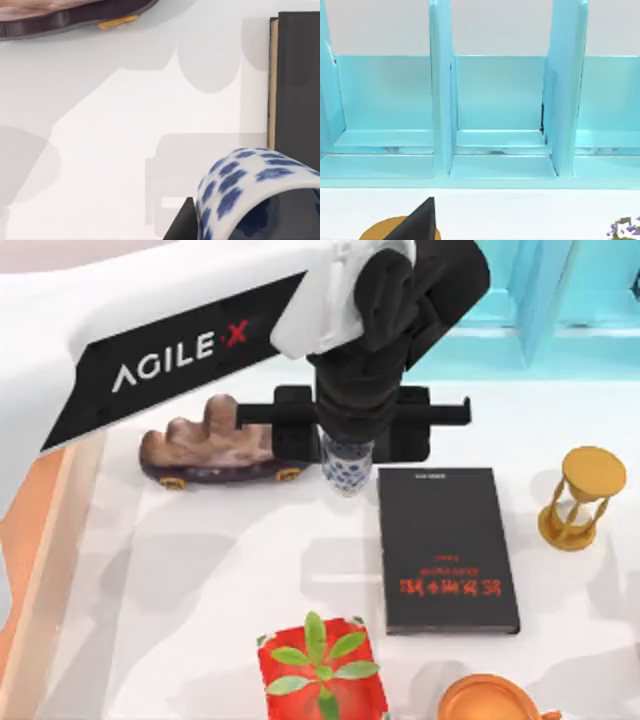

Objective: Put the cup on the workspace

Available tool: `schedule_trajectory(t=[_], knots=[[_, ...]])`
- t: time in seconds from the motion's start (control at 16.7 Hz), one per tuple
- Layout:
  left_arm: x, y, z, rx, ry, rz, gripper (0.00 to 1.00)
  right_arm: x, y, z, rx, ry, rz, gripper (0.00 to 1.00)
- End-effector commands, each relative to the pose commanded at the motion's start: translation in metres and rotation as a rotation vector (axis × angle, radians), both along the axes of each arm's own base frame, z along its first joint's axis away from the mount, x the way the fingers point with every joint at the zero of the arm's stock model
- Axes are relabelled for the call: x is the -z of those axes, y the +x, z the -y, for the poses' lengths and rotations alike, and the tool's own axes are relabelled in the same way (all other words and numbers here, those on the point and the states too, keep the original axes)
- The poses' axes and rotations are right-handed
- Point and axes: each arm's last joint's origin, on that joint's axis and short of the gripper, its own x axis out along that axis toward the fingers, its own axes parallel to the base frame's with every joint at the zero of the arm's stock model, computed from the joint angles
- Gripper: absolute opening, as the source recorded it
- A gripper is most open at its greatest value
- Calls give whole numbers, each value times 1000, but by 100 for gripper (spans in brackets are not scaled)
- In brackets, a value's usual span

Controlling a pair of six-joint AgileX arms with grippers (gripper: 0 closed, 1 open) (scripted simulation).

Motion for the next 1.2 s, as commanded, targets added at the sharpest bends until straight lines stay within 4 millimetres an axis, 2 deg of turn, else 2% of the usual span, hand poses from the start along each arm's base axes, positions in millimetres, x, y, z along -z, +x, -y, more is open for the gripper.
schedule_trajectory(t=[0.12,0.72,0.96,1.2], knots=[[5,1,0,2,2,-4,0,0,0,0,0,0,0,100],[61,16,-2,-6,-7,5,0,0,0,0,0,0,0,100],[62,16,-2,-6,-6,4,0,0,0,0,0,0,0,100],[62,16,-2,-6,-6,4,30,0,0,0,0,0,0,100]])
